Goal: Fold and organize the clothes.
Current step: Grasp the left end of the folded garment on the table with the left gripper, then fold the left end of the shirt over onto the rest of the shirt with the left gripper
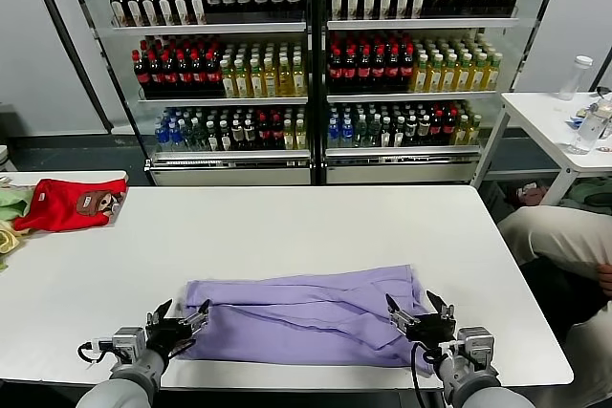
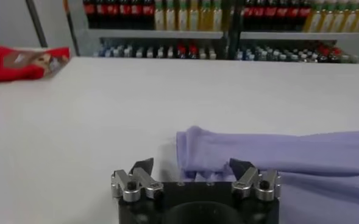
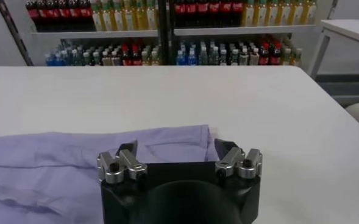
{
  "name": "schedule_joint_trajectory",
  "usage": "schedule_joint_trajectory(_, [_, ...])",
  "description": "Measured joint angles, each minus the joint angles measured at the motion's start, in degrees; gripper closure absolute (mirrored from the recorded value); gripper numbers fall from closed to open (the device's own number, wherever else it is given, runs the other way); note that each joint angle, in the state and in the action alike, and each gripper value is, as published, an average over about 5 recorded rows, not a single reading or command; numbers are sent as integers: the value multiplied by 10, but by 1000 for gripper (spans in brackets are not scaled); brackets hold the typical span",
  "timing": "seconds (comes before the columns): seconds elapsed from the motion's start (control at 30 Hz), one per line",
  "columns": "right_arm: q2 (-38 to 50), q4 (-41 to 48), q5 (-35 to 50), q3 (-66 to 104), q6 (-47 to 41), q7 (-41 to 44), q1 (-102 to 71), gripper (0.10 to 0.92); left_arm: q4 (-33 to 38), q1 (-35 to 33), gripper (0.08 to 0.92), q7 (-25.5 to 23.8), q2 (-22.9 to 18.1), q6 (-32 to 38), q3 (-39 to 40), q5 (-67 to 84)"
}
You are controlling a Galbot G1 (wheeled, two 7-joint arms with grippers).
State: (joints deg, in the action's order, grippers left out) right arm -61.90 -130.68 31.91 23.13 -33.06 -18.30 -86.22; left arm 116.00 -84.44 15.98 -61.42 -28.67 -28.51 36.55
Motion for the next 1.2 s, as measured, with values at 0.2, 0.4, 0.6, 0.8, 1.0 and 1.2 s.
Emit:
schedule_joint_trajectory(0.2, [-1,-1,-6,0,0,1,-3,202,3,0,371,17,-10,-13,4,24])
schedule_joint_trajectory(0.4, [-4,-1,-10,-1,0,1,-4,202,6,0,544,24,-19,-14,11,32])
schedule_joint_trajectory(0.6, [-5,-2,-14,-1,0,1,-5,202,3,3,718,28,-28,-10,20,22])
schedule_joint_trajectory(0.8, [-5,-5,-18,0,0,1,-6,203,-1,2,872,37,-32,-3,20,-18])
schedule_joint_trajectory(1.0, [-2,-7,-23,1,0,1,-3,203,17,-9,891,40,-23,-9,-6,-87])
schedule_joint_trajectory(1.2, [-1,-8,-26,0,0,1,3,203,21,-18,891,30,-4,-8,-80,-152])
